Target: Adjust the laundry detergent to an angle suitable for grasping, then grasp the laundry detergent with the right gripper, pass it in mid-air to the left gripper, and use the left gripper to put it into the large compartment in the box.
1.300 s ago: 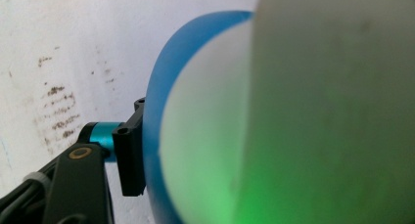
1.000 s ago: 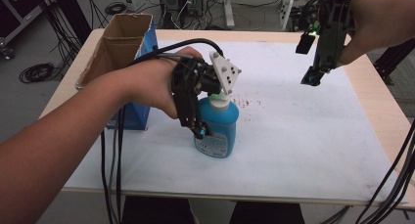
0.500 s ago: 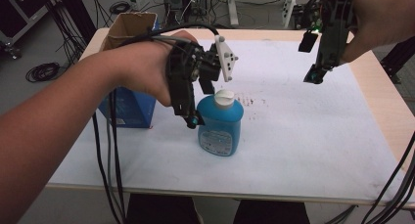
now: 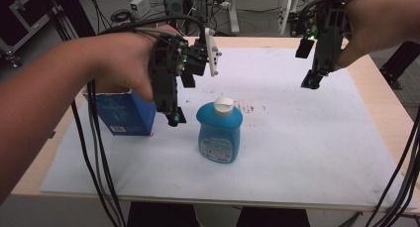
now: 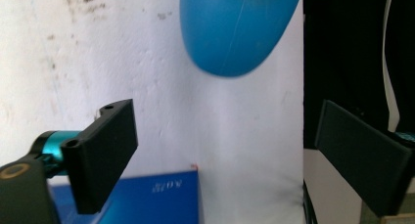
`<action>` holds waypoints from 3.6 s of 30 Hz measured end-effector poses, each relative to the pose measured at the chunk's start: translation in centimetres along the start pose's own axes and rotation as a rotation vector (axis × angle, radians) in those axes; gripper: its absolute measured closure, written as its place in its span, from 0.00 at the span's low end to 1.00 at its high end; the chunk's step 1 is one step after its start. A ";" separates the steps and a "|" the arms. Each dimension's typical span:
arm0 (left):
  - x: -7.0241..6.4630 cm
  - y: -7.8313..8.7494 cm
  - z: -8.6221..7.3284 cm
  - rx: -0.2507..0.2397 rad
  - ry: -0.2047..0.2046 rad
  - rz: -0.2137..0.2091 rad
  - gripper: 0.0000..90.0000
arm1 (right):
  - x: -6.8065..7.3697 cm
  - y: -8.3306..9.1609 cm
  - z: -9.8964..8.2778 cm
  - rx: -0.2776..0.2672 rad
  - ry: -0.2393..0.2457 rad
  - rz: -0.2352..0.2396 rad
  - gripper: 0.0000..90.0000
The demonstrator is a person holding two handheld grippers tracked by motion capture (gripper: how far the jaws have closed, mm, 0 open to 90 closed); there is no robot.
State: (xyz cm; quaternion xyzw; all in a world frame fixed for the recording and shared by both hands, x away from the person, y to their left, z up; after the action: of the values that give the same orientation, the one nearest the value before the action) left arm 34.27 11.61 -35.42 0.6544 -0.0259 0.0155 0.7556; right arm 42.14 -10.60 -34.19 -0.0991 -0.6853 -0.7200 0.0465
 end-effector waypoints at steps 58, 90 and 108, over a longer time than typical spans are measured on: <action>-1.6 -2.5 -3.8 0.106 0.086 -0.027 0.02 | -1.5 0.0 1.1 -0.020 0.004 0.003 0.04; -1.1 -1.8 -3.4 0.095 0.065 -0.019 0.02 | 4.0 -2.4 -1.0 -0.215 0.005 0.001 0.04; -1.2 -1.5 -3.3 0.087 0.052 -0.023 0.02 | 7.3 -6.3 0.6 -0.548 0.015 0.038 0.04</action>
State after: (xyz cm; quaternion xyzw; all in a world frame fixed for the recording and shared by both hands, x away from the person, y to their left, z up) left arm 33.26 14.72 -37.42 0.6864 0.0017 0.0249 0.7268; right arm 33.75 -9.13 -38.81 -0.1153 -0.4628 -0.8782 0.0366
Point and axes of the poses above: each handheld gripper's, and its own axes: y roughly backward along the jaws, z roughly out of its top, x roughly to its left, the point moved 10 cm from there along -y, roughly forward along the jaws, and after that the axes turned 8 degrees about z, right-handed, at the moved point
